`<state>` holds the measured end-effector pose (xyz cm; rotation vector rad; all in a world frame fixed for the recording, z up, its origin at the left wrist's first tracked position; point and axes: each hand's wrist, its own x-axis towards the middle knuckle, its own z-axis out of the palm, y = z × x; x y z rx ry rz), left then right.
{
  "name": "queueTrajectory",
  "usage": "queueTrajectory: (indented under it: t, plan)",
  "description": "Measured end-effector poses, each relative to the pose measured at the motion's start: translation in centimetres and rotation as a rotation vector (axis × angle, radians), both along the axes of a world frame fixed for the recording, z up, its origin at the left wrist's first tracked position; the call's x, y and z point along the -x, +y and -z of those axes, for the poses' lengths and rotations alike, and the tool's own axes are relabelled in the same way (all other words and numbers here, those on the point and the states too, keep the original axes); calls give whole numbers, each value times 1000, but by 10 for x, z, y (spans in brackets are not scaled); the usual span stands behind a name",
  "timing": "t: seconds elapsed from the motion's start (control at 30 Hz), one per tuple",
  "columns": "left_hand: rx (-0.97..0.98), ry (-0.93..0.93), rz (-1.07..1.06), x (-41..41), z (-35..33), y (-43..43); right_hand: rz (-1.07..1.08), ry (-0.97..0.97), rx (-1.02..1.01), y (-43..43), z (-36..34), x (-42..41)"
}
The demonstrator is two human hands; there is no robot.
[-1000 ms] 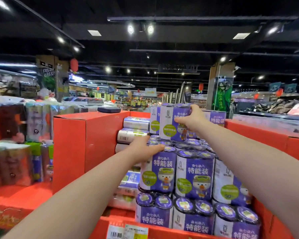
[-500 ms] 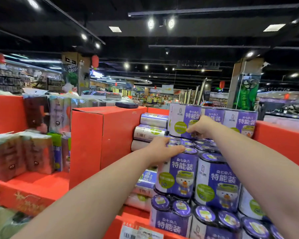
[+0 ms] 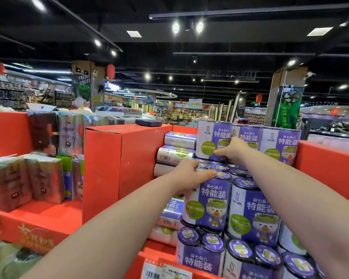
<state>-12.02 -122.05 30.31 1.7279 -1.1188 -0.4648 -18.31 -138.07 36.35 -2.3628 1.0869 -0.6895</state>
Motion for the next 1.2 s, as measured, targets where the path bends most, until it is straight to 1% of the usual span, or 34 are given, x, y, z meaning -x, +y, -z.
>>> queueTrajectory:
  t: [0.1,0.17,0.3,0.43,0.53,0.6,0.73,0.87,1.03,1.2]
  plan:
    - [-27,-10,-26,0,-1,1,18,-1,6,5,-1,8]
    - [-53,-54,-52,0,-2,1,32,18,48,10,-3,18]
    - [-126,-212,-113,4,-8,4,-6,80,199,24,-5,42]
    - [-147,-435,-308,15,-7,14,-69,104,347,43,2,64]
    - [-146,-517,-401,26,-2,23,-137,112,449,65,10,77]
    - [-140,-560,-423,33,2,33,-186,118,518,82,16,83]
    - [-159,-633,-445,49,14,66,-267,191,678,120,31,93]
    - [-325,-742,-496,62,38,104,-386,229,758,153,56,98]
    - [-506,-844,-566,82,76,154,-547,288,776,188,101,98]
    - [-649,-912,-571,96,114,207,-669,328,772,222,151,100]
